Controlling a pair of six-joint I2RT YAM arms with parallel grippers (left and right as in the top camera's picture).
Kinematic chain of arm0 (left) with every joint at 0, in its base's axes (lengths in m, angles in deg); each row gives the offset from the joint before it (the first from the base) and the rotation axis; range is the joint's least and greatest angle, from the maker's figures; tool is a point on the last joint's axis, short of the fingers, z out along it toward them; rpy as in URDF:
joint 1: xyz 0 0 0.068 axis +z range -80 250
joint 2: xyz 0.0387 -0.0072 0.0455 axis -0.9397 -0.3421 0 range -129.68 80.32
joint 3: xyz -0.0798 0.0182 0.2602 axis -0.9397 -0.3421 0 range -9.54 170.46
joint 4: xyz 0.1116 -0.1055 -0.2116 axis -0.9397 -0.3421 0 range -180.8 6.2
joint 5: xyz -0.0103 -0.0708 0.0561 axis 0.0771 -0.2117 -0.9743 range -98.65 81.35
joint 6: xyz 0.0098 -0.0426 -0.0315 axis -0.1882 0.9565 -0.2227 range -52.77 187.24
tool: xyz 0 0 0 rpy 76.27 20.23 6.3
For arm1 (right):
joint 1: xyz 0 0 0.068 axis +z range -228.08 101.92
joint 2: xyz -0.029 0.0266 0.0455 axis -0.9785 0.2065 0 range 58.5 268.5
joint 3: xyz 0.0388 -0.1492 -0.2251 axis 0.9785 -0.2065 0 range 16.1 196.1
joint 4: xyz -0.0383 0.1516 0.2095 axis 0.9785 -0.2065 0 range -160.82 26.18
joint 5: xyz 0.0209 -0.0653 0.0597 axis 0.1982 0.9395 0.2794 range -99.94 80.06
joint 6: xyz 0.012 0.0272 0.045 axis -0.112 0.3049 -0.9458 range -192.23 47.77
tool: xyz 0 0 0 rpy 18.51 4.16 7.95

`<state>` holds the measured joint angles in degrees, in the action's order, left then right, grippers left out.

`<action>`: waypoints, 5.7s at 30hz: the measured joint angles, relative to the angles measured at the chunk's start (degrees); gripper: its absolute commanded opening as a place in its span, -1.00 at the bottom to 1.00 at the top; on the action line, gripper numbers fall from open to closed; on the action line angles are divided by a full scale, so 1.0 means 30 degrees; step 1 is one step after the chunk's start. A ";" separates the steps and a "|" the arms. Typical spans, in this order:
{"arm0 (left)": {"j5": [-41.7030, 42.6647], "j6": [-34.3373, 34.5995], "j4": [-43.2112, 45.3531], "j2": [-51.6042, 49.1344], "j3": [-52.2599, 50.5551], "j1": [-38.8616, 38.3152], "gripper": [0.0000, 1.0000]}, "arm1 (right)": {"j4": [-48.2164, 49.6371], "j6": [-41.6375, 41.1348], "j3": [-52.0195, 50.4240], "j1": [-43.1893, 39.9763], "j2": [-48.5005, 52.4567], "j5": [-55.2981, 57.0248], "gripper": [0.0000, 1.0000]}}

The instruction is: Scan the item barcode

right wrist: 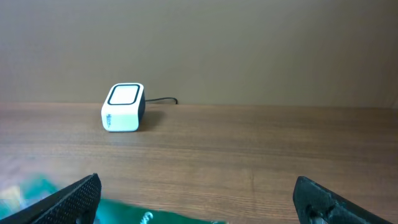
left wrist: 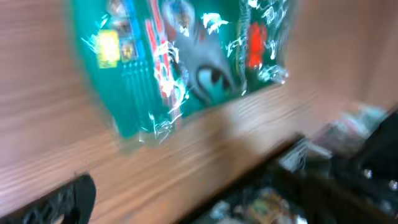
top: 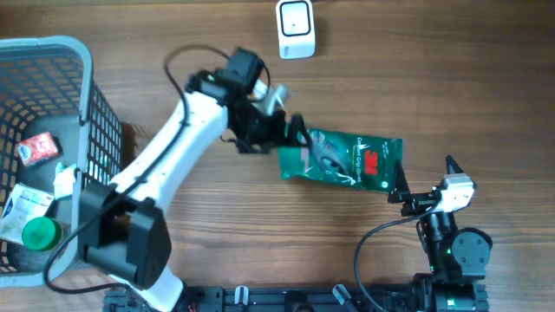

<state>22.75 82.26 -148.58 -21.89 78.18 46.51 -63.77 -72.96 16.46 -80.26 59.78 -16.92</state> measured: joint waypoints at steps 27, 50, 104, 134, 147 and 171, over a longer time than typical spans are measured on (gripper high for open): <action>-1.5074 1.8775 -1.0389 0.4634 0.4976 2.2695 0.55 | 0.0007 0.0000 0.0000 0.0000 0.0000 0.0000 1.00; -1.7646 2.8975 -0.3351 0.4124 -0.5064 2.4735 0.99 | 0.0007 0.0000 0.0000 0.0000 0.0000 0.0000 0.96; -1.2954 2.0458 -0.7599 -1.1854 1.1737 -0.3373 0.23 | 0.0000 0.0000 0.0000 0.0000 0.0000 0.0000 0.99; -1.6568 1.8047 -0.9085 0.6506 0.4656 2.0378 1.00 | 0.0007 0.0000 0.0000 0.0000 0.0000 0.0000 1.00; -1.3755 1.1912 -0.0430 -0.1588 -0.3381 2.0881 1.00 | 0.0007 0.0000 0.0000 0.0000 0.0000 0.0000 0.99; -1.5511 1.0841 -1.0265 -0.2667 0.8655 1.9693 1.00 | 0.0000 0.0000 0.0000 0.0000 0.0000 0.0000 0.99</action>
<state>-23.79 114.78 -179.37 -29.89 104.15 105.59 -63.77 -72.96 16.46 -80.26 59.78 -16.92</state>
